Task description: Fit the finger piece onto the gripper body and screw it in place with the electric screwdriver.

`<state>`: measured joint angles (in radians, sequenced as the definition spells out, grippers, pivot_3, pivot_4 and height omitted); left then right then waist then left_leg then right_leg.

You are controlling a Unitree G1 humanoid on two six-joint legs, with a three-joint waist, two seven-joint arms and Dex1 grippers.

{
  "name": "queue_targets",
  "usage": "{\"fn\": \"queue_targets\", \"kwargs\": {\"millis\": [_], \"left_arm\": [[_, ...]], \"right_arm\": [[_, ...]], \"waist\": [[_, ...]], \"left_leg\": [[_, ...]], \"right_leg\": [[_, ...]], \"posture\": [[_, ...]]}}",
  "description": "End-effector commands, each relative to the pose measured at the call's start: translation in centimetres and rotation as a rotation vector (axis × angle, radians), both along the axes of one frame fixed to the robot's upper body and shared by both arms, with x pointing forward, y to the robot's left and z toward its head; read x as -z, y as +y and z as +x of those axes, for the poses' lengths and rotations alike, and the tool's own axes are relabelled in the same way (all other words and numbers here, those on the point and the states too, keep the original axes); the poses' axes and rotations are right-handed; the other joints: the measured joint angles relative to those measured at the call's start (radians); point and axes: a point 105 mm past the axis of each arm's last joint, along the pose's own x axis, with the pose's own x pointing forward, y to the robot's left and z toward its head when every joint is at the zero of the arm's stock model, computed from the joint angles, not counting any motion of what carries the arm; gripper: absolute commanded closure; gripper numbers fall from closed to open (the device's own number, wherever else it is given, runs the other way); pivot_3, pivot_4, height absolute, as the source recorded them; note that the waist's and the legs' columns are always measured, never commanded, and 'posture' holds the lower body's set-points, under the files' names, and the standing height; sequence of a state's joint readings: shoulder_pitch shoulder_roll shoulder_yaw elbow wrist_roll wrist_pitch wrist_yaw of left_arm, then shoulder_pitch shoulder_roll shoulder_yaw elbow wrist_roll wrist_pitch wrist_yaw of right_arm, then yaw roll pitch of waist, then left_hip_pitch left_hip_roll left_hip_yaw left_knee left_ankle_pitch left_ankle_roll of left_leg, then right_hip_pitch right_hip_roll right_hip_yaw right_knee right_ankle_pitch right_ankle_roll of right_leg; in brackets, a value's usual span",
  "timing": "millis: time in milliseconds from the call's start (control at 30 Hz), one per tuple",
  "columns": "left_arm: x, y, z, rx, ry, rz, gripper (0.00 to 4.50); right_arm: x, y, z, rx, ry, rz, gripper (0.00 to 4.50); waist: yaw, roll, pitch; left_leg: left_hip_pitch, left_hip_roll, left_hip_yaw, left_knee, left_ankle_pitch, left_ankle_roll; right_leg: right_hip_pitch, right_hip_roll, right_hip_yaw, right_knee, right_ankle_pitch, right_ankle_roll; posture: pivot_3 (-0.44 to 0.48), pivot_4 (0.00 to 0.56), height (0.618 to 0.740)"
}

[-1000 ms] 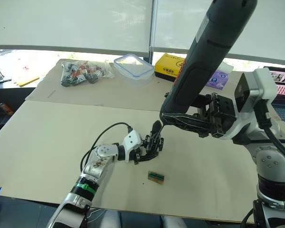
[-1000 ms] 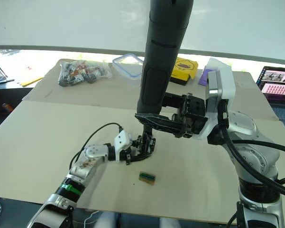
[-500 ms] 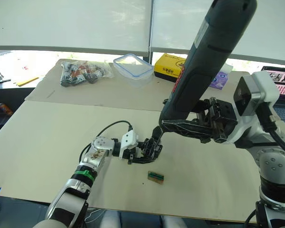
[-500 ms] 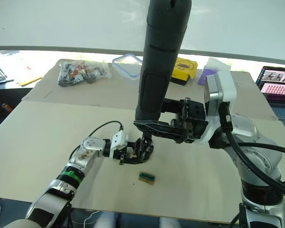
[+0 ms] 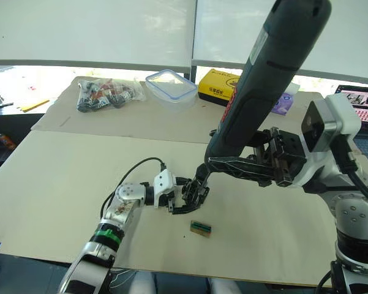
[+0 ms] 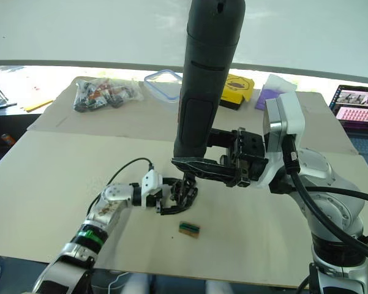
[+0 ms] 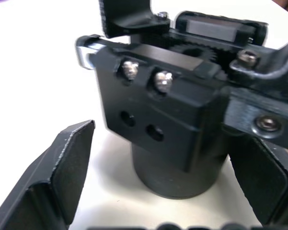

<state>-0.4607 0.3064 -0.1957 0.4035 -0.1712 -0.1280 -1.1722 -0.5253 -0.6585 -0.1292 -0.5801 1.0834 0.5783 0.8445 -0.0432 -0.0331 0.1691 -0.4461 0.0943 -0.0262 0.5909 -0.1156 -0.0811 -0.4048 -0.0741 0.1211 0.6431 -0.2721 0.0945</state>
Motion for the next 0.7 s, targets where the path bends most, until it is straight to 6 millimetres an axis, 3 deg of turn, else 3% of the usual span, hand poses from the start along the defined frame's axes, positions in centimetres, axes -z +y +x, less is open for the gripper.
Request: {"fn": "queue_targets", "kwargs": {"millis": [33,267,667,700], "left_arm": [[-0.8,0.3,-0.9,-0.003,-0.015,-0.006,0.01],[-0.2,-0.6,-1.7,-0.059,-0.026,0.021,0.01],[0.8,-1.6,-1.1,-0.126,0.012,0.048,0.01],[0.8,-1.6,-1.1,-0.125,0.015,0.052,0.53]], "right_arm": [[-1.1,-0.3,-0.9,-0.015,-0.050,0.024,2.57],[-0.9,-0.2,-0.6,-0.019,-0.051,0.022,2.57],[-0.9,0.2,-0.5,-0.036,-0.058,0.018,2.57],[-0.9,0.2,-0.5,-0.038,-0.060,0.018,2.57]], "waist": [[0.001,0.000,0.000],[0.004,0.000,0.000],[0.014,0.000,0.000],[0.016,0.000,0.000]], "left_leg": [[0.000,0.000,0.000,0.000,0.000,0.000],[0.000,0.000,0.000,0.000,0.000,0.000],[0.000,0.000,0.000,0.001,0.000,0.000],[0.000,0.000,0.000,0.001,0.000,0.000]], "right_leg": [[0.000,0.000,0.000,0.000,0.000,-0.001],[0.000,0.000,0.000,-0.001,0.000,0.000],[0.000,0.000,0.000,-0.001,-0.001,0.000],[0.000,0.000,0.000,-0.001,-0.001,0.000]], "posture": [[0.000,0.150,0.740],[0.000,0.150,0.740],[0.000,0.150,0.740],[0.000,0.150,0.740]]}}
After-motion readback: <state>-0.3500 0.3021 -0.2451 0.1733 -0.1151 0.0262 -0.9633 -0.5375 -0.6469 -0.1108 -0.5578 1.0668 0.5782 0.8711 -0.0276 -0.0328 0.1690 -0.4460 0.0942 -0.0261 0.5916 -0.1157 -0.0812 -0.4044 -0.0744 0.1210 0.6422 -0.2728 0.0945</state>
